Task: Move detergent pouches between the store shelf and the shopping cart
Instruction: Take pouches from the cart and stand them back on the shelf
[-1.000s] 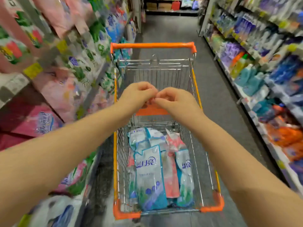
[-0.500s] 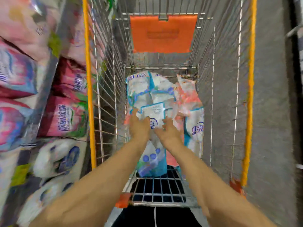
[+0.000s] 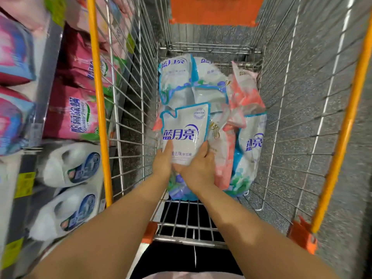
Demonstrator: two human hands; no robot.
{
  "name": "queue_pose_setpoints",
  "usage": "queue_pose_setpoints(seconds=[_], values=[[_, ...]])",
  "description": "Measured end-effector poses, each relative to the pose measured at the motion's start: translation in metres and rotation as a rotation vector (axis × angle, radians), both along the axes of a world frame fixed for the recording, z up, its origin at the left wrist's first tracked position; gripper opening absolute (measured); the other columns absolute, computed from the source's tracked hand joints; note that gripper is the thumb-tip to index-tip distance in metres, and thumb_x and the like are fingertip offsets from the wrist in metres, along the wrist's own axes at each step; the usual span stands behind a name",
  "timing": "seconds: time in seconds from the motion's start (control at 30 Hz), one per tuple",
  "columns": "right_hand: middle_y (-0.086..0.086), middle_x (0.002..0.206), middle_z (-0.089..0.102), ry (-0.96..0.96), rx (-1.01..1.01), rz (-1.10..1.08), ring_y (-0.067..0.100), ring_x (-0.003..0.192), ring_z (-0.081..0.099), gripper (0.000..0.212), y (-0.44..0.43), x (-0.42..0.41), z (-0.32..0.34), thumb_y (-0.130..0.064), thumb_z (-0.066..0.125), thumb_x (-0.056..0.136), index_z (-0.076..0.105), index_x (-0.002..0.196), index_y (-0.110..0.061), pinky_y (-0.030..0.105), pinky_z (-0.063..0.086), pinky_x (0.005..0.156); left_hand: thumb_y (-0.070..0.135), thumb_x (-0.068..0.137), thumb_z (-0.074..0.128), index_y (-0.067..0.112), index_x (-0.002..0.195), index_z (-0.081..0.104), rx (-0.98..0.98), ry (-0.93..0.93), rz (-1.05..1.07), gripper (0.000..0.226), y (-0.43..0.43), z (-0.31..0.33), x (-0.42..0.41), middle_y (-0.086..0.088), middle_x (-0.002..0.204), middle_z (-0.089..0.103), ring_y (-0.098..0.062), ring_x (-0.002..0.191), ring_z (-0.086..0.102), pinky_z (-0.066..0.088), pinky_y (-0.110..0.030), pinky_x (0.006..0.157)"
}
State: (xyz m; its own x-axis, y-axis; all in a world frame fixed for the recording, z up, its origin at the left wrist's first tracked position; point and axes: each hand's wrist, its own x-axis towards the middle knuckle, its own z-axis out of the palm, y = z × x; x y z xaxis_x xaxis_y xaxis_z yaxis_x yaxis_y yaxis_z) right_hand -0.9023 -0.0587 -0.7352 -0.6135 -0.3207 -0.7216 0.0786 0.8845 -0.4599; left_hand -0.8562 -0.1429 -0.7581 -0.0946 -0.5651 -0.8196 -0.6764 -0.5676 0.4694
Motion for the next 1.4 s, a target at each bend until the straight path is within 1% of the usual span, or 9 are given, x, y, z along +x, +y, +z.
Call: queue_pose_setpoints(seconds=[0.13,0.27,0.47,0.57,0.7,0.83,0.93,1.23,1.4], values=[[0.013,0.136,0.045,-0.048,-0.092,-0.140,0.030,0.121,0.049,0.115,-0.005,-0.004,0.003,-0.044,0.085,0.057,0.016,0.145,-0.014,0.040,0.043,0.100,0.024,0.090,0.059,0.011,0.125,0.055,0.025,0.202,0.086,0.038,0.000,0.017,0.006,-0.009,0.117,0.065,-0.025,0.100,0.064,0.052,-0.036,0.090],[0.001,0.115,0.064,-0.088,-0.251,-0.289,0.022,0.104,0.063,0.096,-0.011,-0.007,0.021,-0.036,0.088,0.046,0.041,0.127,-0.017,0.040,0.052,0.089,0.017,0.088,0.062,0.008,0.125,0.055,-0.147,0.249,0.118,0.039,-0.001,0.046,0.003,-0.008,0.109,0.065,-0.021,0.095,0.062,0.053,-0.020,0.074],[-0.007,0.108,0.064,0.057,-0.472,-0.306,0.016,0.101,0.063,0.086,-0.023,-0.011,0.084,-0.021,0.088,0.054,0.043,0.128,-0.020,0.034,0.052,0.086,0.005,0.091,0.055,-0.003,0.120,0.055,-0.313,0.452,0.100,0.030,-0.010,0.118,-0.003,-0.011,0.100,0.062,0.000,0.066,0.058,0.047,-0.007,0.056],[-0.013,0.104,0.061,0.124,-0.564,-0.306,0.009,0.094,0.061,0.087,-0.027,-0.012,0.129,-0.021,0.088,0.056,0.041,0.129,-0.022,0.015,0.048,0.073,0.004,0.091,0.055,-0.001,0.117,0.057,-0.381,0.583,0.078,0.027,-0.014,0.164,-0.005,-0.005,0.097,0.066,0.003,0.067,0.059,0.046,-0.007,0.058],[-0.006,0.111,0.065,0.286,-0.684,-0.251,0.022,0.102,0.063,0.094,-0.030,-0.005,0.198,-0.044,0.078,0.041,0.041,0.126,-0.027,0.039,0.052,0.084,0.007,0.089,0.058,0.009,0.108,0.061,-0.556,0.724,0.039,0.019,-0.016,0.228,0.002,0.006,0.088,0.064,0.007,0.071,0.061,0.046,-0.012,0.068],[-0.001,0.119,0.063,0.433,-0.778,-0.137,0.023,0.106,0.061,0.096,-0.024,0.001,0.271,-0.038,0.085,0.053,0.035,0.134,-0.026,0.031,0.048,0.080,0.017,0.086,0.061,0.030,0.093,0.062,-0.722,0.839,0.043,0.015,-0.013,0.294,0.013,0.010,0.091,0.067,-0.005,0.083,0.063,0.050,-0.025,0.080],[-0.002,0.120,0.063,0.539,-0.893,-0.092,0.022,0.107,0.061,0.096,-0.014,0.008,0.323,-0.044,0.083,0.049,0.037,0.131,-0.026,0.035,0.051,0.083,0.012,0.088,0.059,0.017,0.101,0.061,-0.817,0.907,0.057,0.014,-0.001,0.350,0.022,0.009,0.089,0.066,0.002,0.078,0.063,0.049,-0.017,0.074],[0.006,0.129,0.057,0.700,-1.314,0.153,0.025,0.117,0.057,0.113,0.055,0.056,0.469,-0.064,0.068,0.041,0.029,0.137,-0.018,0.046,0.047,0.094,0.035,0.086,0.060,0.012,0.126,0.052,-1.220,0.942,0.060,0.047,0.083,0.504,0.094,-0.002,0.120,0.063,-0.016,0.111,0.059,0.045,-0.036,0.099],[-0.001,0.121,0.062,0.604,-1.495,0.318,0.016,0.108,0.061,0.093,0.088,0.108,0.528,-0.032,0.085,0.056,0.034,0.132,-0.020,0.031,0.049,0.090,0.023,0.091,0.057,0.026,0.111,0.049,-1.375,0.891,0.051,0.021,0.125,0.565,0.166,0.009,0.104,0.062,0.002,0.088,0.059,0.047,-0.015,0.078]])
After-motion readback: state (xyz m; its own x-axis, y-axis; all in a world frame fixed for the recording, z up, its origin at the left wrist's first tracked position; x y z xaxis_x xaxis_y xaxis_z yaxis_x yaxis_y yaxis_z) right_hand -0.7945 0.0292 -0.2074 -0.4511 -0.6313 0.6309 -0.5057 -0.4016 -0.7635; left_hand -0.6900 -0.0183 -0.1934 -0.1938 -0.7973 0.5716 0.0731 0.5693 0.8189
